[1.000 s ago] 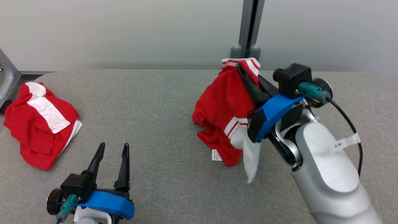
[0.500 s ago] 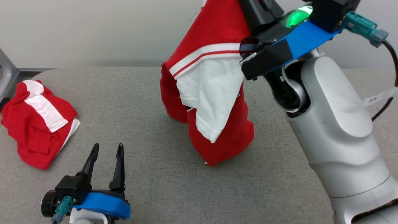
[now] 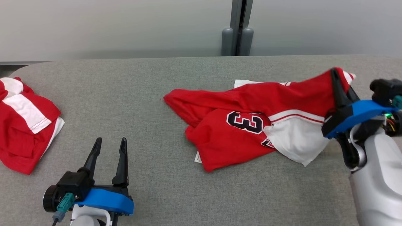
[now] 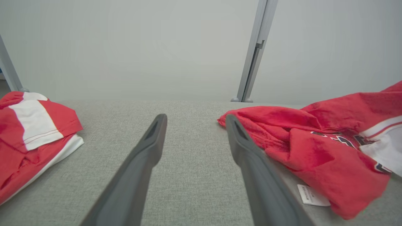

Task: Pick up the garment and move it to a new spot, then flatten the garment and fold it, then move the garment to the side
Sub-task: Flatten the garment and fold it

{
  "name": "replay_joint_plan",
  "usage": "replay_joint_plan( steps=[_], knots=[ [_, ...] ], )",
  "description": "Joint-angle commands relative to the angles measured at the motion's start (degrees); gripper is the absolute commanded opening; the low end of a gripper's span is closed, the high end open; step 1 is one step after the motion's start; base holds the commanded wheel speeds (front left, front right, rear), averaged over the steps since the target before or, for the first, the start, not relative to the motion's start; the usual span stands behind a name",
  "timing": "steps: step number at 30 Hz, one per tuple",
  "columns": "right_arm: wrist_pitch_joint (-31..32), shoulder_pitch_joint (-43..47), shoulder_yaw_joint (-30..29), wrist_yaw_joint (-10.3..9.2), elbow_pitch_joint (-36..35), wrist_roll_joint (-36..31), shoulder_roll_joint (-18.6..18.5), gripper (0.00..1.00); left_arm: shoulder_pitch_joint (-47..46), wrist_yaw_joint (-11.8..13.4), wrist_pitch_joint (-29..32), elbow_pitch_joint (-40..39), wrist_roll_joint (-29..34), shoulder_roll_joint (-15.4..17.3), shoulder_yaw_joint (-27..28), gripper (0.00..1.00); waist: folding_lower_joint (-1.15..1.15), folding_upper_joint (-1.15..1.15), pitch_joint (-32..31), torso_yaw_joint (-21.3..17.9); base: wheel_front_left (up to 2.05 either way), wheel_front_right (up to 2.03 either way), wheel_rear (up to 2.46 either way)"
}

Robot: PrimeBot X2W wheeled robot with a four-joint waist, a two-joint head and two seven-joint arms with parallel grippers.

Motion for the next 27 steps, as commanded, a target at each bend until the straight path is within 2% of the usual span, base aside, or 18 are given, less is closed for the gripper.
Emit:
replay_joint_plan(
  steps=[1,5,10,18,23,24,27],
  knots=[
    [0.11,2.03,-1.94,0.01,0.17,-1.06,-0.88,0.00,-1.07,-0.35,-0.28,-0.15,0.23,0.02,0.45,1.00,0.00,0.00,0.34,-0.18,0.00,0.00,0.00],
    [-0.52,4.46,-5.51,0.01,0.17,-2.56,-1.57,0.00,-1.47,-0.40,-0.28,-0.12,0.61,0.11,0.44,1.00,0.00,0.00,1.04,-0.53,0.00,0.00,0.00],
    [-1.03,4.22,-7.19,0.01,0.62,-3.35,-1.95,0.00,-2.16,-0.48,-0.28,-0.04,0.67,0.19,0.19,1.00,0.00,0.00,1.76,-0.54,0.00,0.00,0.00],
    [-4.37,-3.45,-7.27,0.01,5.08,-4.10,-4.52,0.00,-3.92,-0.87,-0.29,0.00,1.19,0.45,-1.15,1.00,0.00,0.00,4.24,1.27,0.00,0.00,0.00],
    [-4.55,-8.67,-6.13,0.01,10.78,-4.94,-5.93,0.02,-4.88,-0.87,-0.29,-0.02,1.44,0.20,-1.86,1.00,0.00,0.00,6.06,3.53,0.00,0.00,0.00],
    [-4.32,-9.39,-5.89,0.01,12.22,-5.00,-6.08,1.00,-4.94,-0.88,-0.29,-0.08,1.43,0.19,-1.85,1.00,0.00,0.00,6.32,3.86,0.00,0.00,0.00],
    [-3.56,-11.00,-6.06,0.01,15.98,-5.59,-6.53,1.00,-5.35,-0.94,-0.28,-0.16,1.33,0.09,-1.99,1.00,0.00,0.00,6.79,4.86,0.00,0.00,0.00]
  ],
)
